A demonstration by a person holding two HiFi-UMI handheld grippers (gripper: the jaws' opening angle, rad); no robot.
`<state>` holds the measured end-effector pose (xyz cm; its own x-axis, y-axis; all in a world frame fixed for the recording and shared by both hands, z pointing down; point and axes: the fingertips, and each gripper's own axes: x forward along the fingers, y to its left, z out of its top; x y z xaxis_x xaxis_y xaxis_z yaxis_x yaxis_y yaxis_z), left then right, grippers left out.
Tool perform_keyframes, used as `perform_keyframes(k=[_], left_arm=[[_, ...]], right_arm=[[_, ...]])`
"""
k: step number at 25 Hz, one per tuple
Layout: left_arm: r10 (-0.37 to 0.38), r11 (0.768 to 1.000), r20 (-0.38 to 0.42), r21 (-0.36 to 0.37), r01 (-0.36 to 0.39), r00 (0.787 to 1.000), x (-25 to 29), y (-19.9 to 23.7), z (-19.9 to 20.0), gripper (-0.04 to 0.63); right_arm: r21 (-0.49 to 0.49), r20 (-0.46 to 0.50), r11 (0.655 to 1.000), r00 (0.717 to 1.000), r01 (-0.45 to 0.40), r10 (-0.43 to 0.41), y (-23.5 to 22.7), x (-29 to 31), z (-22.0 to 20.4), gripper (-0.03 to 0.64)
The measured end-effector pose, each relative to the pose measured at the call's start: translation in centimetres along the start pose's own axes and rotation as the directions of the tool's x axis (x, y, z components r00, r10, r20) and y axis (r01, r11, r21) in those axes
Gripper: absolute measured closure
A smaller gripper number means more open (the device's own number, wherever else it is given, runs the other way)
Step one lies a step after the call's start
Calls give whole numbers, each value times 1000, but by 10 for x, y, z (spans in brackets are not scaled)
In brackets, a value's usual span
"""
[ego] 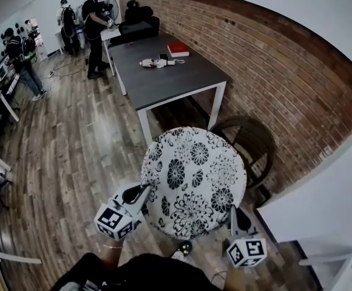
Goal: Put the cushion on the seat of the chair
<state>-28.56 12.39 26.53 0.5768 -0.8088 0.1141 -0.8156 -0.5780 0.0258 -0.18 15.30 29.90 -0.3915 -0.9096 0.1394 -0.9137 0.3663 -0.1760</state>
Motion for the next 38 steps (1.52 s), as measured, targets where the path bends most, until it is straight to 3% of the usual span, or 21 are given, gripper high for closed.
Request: perform_keyframes(k=[22,30,38], left_arm=[[-2,1000,-25,-11,1,1000,82,-1,-2,576],[-134,991,-16,-4,134,991,161,6,-1,575],[-280,960,-28,0,280,960,266,30,4,576]], right_arm=[[4,-7,1000,1000,4,-4,-66,38,10,609],[-13,-6,991,991,132,-132,-108,52,19,609],[10,-2,963,963,271,-271,-154,93,24,609]])
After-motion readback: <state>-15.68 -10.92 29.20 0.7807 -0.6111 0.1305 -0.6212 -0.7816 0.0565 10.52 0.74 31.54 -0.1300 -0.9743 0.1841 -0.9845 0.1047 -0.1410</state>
